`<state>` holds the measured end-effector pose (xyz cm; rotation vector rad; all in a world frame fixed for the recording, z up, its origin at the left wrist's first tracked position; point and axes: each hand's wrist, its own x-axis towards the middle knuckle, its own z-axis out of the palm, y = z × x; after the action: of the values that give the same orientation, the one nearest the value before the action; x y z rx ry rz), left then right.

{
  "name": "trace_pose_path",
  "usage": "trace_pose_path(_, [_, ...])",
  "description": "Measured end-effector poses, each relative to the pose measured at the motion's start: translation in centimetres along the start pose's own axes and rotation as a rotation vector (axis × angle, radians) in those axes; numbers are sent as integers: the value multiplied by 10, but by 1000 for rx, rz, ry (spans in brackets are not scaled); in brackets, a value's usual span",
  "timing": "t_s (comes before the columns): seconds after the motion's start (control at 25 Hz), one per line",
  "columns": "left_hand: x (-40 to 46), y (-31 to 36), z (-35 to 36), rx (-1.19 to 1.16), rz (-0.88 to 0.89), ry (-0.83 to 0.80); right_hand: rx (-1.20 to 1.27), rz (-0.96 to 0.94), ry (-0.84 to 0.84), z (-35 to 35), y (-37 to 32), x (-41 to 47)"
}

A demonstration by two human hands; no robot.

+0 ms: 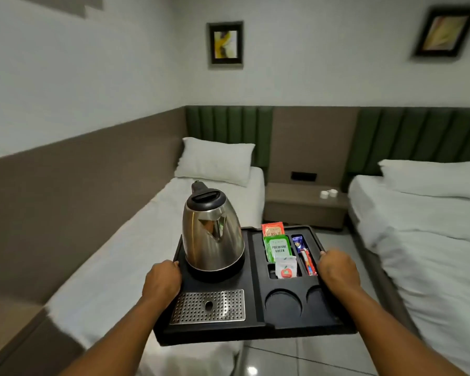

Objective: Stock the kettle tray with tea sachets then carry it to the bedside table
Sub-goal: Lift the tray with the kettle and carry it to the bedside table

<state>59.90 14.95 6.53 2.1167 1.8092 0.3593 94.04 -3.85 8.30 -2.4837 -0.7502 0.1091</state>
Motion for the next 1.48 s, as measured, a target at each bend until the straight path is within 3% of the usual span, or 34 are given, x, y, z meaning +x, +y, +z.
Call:
trace_pose_path(0.28, [113,175,81,-26,150,-30,-13,126,106,-20,70,155])
trace_pose_path(0.72, [425,461,206,-25,278,-70,13,307,216,24,77,541])
trace_pose_path(0.92, [567,573,264,-39,297,-59,53,293,214,56,73,724])
trace_pose_path(1.28, [814,735,364,-45,235,-27,56,255,179,127,36,1054])
trace_pose_path(1.48, [956,781,452,-15,195,-27,8,271,47,230,32,1215])
